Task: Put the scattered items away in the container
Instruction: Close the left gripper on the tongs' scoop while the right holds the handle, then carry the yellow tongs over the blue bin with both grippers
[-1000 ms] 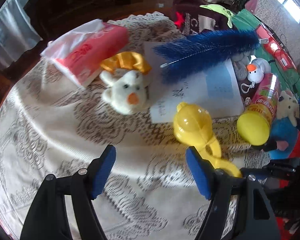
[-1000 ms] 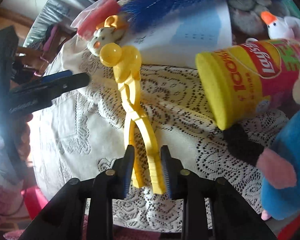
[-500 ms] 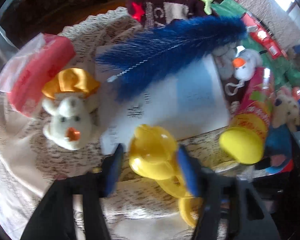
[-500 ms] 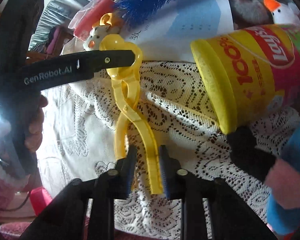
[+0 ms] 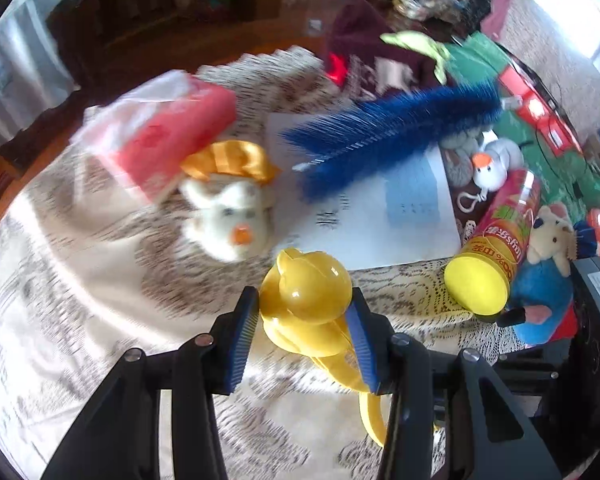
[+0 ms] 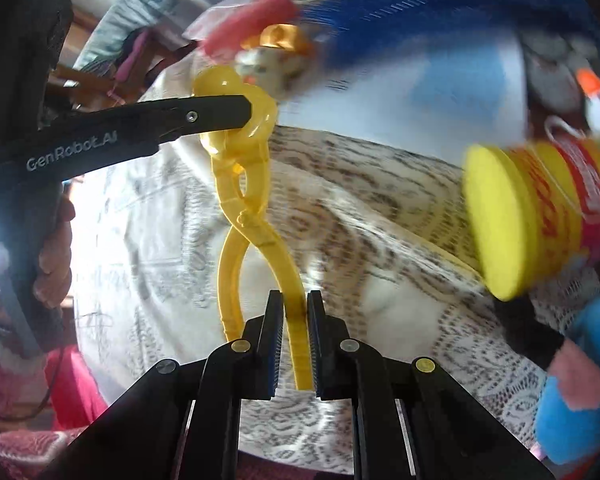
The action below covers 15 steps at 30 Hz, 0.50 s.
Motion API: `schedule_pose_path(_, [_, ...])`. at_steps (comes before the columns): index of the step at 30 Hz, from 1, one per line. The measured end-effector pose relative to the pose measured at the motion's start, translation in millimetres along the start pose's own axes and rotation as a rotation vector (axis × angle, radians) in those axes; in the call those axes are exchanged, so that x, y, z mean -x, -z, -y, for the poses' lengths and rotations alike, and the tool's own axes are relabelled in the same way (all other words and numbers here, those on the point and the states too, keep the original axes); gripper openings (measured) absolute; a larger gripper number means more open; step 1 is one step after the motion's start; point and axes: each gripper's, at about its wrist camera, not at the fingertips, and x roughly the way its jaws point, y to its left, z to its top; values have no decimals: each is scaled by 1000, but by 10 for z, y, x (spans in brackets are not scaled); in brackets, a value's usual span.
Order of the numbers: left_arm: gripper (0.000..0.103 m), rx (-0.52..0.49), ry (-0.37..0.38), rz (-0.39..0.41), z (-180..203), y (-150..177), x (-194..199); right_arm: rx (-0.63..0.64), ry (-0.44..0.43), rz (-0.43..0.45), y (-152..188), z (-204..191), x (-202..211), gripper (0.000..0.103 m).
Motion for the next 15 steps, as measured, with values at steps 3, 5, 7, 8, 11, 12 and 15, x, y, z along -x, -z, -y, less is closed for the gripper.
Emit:
schedule_pose_path(3, [44,62,-27,19,-275,105,203,68,-12,-19,-90,-222,-24,12])
schedule_pose_path(5, [44,109,-53,38,-477,202,356,121,-23,-32,-163,-416,-88,12])
schedule_pose_path(7, [44,166,-86,57,-721,339,517,176,-35,-48,-259,-636,-187,12])
schedule_pose_path(8, [44,195,-101,66,-841,411,595,204,-43,-57,-303,-750,-235,12])
schedule_pose_path(11, [44,292,-142,89,-1232,685,839,299,-61,-88,-373,-1146,-411,13])
schedule_pose_path(12, [44,322,-153,97,-1365,783,917,334,-68,-100,-404,-1296,-480,13])
schedule_pose_path(15, [44,417,-185,123,-1768,1102,1135,435,-83,-135,-474,-1770,-681,13])
